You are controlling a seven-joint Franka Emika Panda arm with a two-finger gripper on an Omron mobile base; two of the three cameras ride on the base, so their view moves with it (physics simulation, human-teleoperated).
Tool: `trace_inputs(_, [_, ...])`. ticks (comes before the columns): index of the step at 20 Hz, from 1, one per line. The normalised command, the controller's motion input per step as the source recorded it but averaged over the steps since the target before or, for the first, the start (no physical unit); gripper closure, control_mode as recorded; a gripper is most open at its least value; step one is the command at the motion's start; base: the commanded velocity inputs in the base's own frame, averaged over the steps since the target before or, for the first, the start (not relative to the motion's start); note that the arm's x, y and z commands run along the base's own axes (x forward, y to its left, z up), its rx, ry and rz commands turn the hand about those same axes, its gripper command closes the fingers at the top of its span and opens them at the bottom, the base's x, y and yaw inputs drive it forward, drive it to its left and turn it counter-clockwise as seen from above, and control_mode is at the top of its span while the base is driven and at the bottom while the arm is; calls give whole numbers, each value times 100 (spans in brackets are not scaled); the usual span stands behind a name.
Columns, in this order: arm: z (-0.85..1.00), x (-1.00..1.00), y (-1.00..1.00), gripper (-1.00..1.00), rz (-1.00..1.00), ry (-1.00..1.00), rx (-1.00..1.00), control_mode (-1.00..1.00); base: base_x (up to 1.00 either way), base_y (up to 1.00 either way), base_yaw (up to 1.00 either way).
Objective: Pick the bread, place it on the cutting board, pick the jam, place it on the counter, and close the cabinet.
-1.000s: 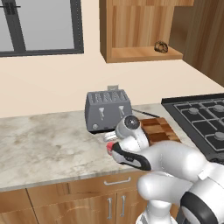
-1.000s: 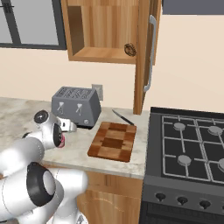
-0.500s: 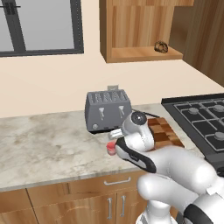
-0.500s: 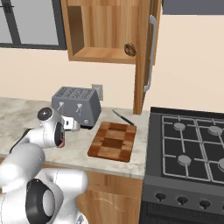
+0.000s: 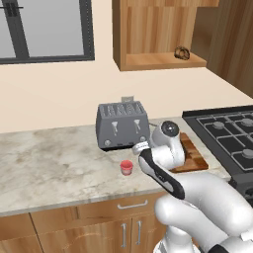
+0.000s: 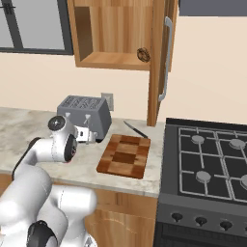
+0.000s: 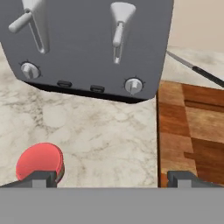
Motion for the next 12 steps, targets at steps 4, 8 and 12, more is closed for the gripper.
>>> trace_inputs(4, [17, -3, -31, -100, 0, -2, 0, -100, 0, 0, 0])
trace_inputs(8, [16, -6, -25, -100, 0, -6, 0, -100, 0, 0, 0])
trace_inputs(12, [18, -6, -25, -100, 0, -8, 0, -100, 0, 0, 0])
